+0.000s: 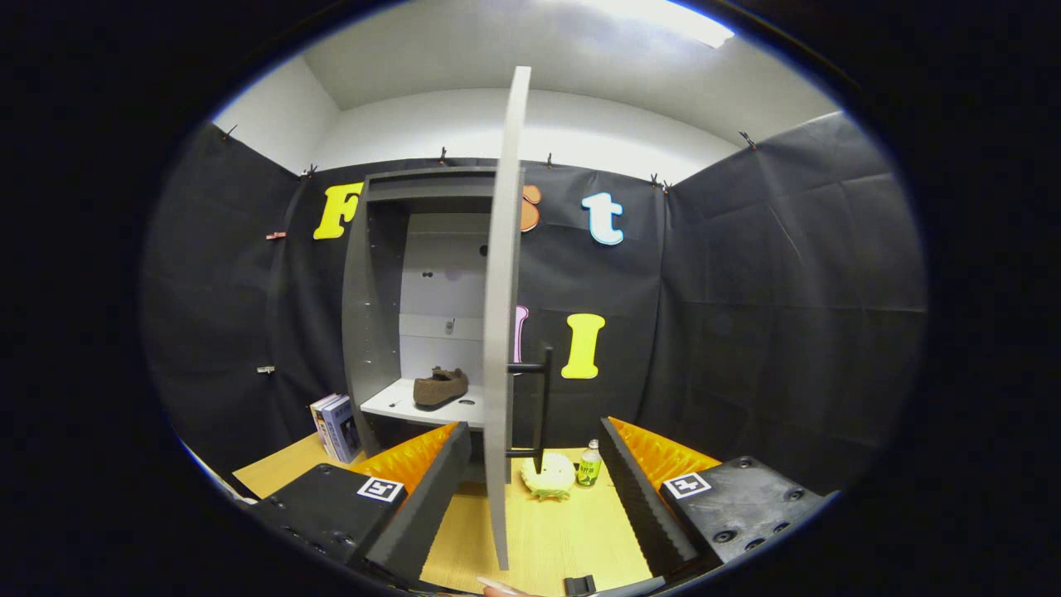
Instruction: Open the shoe cabinet door, grab the shoes and put them into the shoe cabinet, then close the shoe cabinet door.
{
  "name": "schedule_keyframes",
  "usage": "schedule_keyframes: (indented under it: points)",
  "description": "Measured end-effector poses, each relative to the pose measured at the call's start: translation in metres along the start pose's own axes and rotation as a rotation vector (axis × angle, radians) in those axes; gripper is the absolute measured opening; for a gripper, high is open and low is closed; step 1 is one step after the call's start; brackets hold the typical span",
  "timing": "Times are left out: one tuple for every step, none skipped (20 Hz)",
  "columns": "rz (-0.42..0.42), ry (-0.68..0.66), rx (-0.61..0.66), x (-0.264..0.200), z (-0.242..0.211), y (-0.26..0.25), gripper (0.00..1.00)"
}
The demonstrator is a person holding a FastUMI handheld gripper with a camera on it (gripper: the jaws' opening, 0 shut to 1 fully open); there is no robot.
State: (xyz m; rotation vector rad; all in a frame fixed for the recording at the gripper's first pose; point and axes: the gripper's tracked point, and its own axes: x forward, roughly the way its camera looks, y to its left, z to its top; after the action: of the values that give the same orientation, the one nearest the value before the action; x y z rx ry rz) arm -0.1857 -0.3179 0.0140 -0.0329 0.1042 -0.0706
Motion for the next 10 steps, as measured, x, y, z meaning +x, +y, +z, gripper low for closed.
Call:
schedule_keyframes:
  points:
    - [-0.002,0.003,0.006,0.004,-0.001,-0.007,0.98]
    - [-0.005,0.004,0.009,0.008,-0.001,-0.014,0.98]
    - [-0.005,0.004,0.012,0.012,-0.001,-0.019,0.98]
    - [-0.004,0.005,0.013,0.017,-0.002,-0.023,0.98]
    - [-0.005,0.007,0.013,0.023,-0.003,-0.026,0.98]
    - [-0.001,0.014,0.013,0.028,-0.005,-0.029,0.98]
    - [0.008,0.024,0.013,0.034,-0.006,-0.03,0.98]
    - [0.025,0.029,0.017,0.038,-0.006,-0.028,0.98]
    - [0.049,0.032,0.021,0.042,-0.006,-0.025,0.98]
    - [0.071,0.043,0.021,0.047,-0.009,-0.021,0.98]
